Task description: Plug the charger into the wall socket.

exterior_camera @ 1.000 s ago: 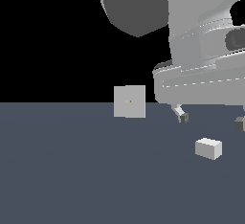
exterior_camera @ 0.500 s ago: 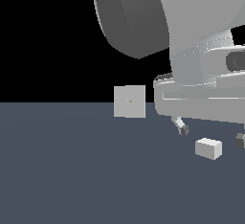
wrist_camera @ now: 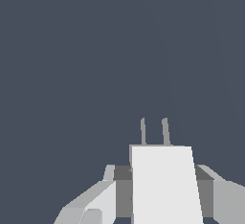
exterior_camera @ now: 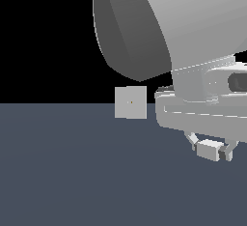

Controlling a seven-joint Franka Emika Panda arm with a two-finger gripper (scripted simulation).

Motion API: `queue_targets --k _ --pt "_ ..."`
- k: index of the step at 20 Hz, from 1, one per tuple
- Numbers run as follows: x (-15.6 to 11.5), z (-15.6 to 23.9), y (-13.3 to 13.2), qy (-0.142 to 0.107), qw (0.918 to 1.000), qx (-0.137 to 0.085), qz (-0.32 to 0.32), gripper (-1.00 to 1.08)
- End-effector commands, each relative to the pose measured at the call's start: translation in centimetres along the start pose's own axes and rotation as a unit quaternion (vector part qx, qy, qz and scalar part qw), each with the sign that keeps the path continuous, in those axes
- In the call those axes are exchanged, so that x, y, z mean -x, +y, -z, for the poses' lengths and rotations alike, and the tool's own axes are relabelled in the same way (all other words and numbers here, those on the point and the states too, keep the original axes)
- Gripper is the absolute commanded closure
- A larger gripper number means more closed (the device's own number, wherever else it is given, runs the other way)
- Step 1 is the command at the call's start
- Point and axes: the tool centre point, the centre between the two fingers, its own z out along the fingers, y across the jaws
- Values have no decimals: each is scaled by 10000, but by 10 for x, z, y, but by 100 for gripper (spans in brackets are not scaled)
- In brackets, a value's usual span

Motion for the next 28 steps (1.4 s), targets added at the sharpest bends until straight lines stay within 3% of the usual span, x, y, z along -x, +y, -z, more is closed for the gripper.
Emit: queue_targets --k 1,10,14,21,28 --pt "0 0 0 3 10000 -4 -1 108" --pt "0 0 -1 6 10000 -8 5 108" --pt "0 7 -14 10 9998 -69 204 108" --pt "9 42 -76 26 9928 -361 1140 108" --pt "36 90 -145 28 9711 -724 2275 108"
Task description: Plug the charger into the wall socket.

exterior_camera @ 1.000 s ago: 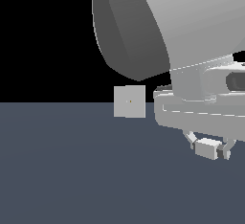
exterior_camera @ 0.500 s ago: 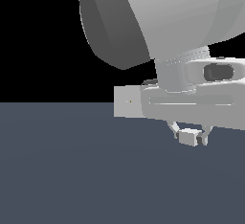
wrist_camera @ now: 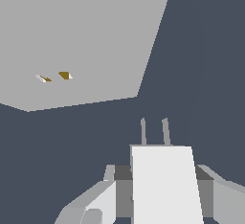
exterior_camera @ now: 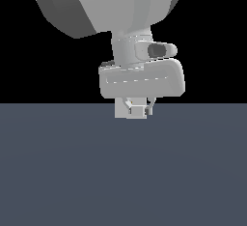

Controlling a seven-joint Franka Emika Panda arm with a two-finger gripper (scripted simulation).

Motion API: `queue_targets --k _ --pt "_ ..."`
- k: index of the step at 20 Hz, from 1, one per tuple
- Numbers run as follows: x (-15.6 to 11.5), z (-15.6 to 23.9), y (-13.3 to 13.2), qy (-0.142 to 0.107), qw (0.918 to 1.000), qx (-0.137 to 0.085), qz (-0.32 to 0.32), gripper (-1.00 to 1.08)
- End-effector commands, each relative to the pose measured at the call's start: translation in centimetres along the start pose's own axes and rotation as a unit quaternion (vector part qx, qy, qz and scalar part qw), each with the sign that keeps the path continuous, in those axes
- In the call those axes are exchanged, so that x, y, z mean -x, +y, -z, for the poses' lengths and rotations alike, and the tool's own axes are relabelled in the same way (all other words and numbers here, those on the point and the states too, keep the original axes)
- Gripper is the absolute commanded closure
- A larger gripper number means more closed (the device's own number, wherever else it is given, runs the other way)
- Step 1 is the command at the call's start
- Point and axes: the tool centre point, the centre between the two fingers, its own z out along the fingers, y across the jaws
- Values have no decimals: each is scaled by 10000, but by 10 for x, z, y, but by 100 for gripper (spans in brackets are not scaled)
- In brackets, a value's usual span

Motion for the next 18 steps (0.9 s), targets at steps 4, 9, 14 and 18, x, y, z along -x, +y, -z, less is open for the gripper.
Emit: queue_targets --k 4,9,14,18 --pt "4 20 -39 -8 9981 -185 581 108" --pt "6 26 -49 -15 9970 -239 739 108" --pt "6 24 -46 -19 9974 -224 688 108" --pt "6 24 -46 -19 9974 -224 688 108"
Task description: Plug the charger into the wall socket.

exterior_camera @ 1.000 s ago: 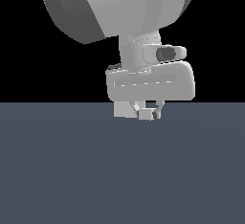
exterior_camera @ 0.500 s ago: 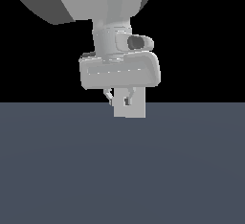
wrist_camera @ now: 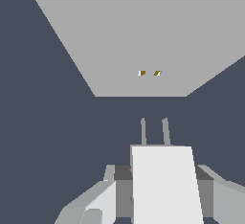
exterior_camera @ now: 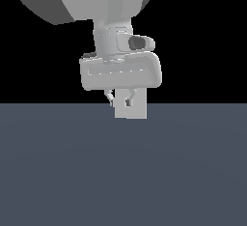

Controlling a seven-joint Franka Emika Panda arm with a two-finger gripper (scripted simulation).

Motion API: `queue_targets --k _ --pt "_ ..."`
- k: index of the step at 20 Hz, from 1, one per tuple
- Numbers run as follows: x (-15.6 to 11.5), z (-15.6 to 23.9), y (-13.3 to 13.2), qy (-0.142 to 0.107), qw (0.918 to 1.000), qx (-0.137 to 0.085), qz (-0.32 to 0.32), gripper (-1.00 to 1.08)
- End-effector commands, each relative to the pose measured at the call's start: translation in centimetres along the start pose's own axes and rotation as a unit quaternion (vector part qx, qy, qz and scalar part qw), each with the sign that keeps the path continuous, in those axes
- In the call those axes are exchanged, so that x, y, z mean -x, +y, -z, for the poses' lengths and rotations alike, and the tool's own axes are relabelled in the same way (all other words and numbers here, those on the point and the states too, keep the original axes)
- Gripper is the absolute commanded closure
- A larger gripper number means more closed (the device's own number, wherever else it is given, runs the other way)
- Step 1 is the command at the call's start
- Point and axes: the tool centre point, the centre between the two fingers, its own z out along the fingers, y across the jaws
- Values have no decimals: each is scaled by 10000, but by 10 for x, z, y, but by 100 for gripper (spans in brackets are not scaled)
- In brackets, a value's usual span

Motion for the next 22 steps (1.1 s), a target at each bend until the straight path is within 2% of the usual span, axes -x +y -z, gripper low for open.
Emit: queue_targets --k 1,15,22 --pt "-1 0 0 2 10000 -1 -1 108" --pt "-40 -13 0 -2 10000 -6 -2 108" --pt "-48 -15 0 1 10000 -3 -2 108"
